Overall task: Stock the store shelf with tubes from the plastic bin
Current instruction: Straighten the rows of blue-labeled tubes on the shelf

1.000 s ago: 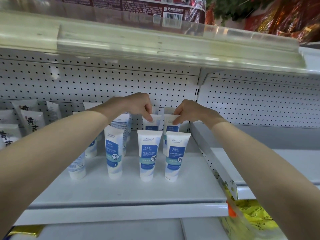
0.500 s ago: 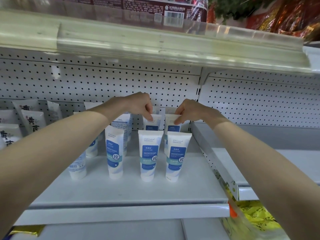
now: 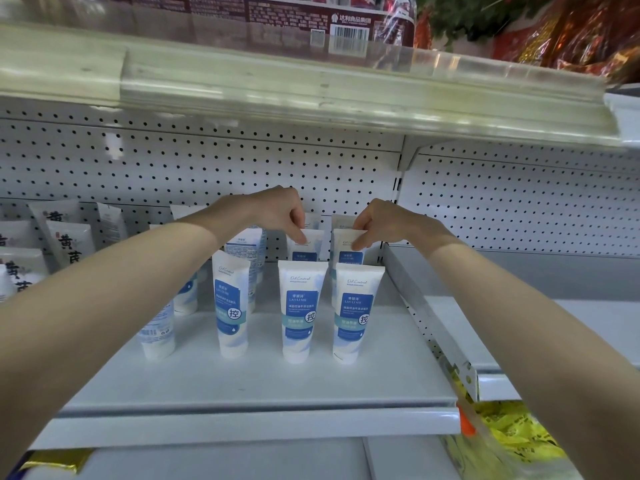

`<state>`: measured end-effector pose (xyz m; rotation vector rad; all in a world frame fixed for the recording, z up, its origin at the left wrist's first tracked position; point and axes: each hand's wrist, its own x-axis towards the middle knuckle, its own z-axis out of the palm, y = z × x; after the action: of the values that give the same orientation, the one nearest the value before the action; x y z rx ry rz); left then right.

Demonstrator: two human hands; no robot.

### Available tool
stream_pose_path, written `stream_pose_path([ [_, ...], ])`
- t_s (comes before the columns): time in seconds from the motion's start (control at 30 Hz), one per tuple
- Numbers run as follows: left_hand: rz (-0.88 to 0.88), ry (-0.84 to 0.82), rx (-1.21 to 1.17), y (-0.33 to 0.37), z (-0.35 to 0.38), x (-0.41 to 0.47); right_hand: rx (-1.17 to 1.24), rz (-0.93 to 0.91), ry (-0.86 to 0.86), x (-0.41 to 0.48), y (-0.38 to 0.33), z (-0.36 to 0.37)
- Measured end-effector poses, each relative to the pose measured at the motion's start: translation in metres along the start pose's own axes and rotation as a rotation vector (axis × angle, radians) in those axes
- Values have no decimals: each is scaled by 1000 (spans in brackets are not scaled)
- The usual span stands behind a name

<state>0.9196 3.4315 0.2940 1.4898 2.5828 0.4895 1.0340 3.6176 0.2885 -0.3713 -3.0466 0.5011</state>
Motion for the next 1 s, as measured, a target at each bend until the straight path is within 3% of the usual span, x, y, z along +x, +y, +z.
stream_pose_path([
  [0.5, 69, 98, -165, 26, -22, -44, 185, -64, 166, -41, -21, -19],
  [0.73, 45, -121, -111, 45, -10, -73, 239, -19, -34, -85, -39, -14],
  [1.0, -3, -120, -1, 49, 4, -85, 247, 6, -91, -109, -34, 0],
])
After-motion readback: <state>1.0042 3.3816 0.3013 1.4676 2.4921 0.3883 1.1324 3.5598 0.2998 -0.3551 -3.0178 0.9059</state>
